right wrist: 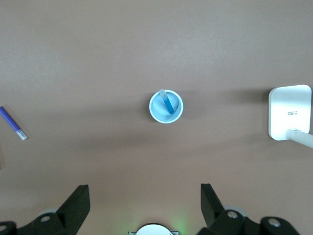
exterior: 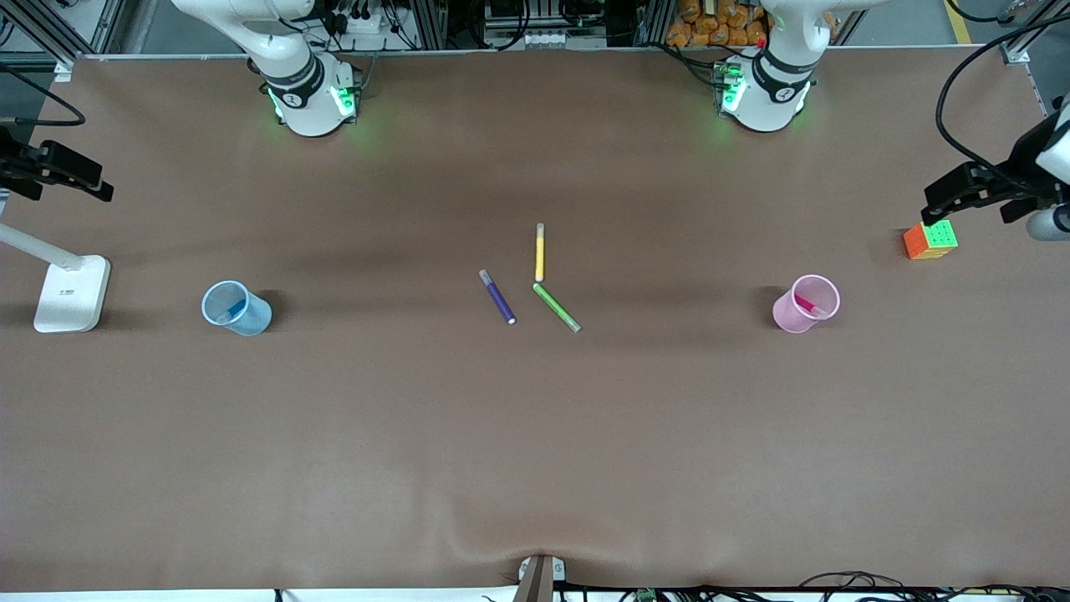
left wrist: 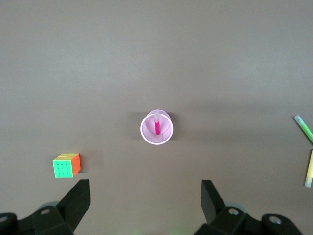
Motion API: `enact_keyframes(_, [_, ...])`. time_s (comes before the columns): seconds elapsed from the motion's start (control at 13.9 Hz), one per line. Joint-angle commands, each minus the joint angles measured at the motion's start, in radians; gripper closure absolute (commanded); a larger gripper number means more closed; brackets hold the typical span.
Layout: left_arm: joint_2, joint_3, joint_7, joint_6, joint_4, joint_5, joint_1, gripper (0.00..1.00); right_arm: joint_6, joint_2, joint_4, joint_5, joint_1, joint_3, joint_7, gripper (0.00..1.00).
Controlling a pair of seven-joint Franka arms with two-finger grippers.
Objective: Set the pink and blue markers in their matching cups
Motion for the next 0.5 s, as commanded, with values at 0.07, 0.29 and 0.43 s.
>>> enact_keyframes(0.07, [-0.006, -0.008, -0.020, 0.005, 0.002, 0.000, 0.024, 0.00, 0.000, 0.004, 0.004, -0.008, 0.001, 0.003, 0.009, 0.00])
enact_keyframes(0.29, [-0.006, -0.013, -0.021, 0.005, 0.000, -0.006, 0.027, 0.00, 0.002, 0.010, 0.004, -0.007, 0.002, 0.003, 0.009, 0.00])
enact_keyframes(0.43, [-0.004, -0.012, -0.020, 0.005, 0.000, -0.012, 0.032, 0.00, 0.000, 0.010, 0.004, -0.008, 0.002, 0.003, 0.009, 0.00])
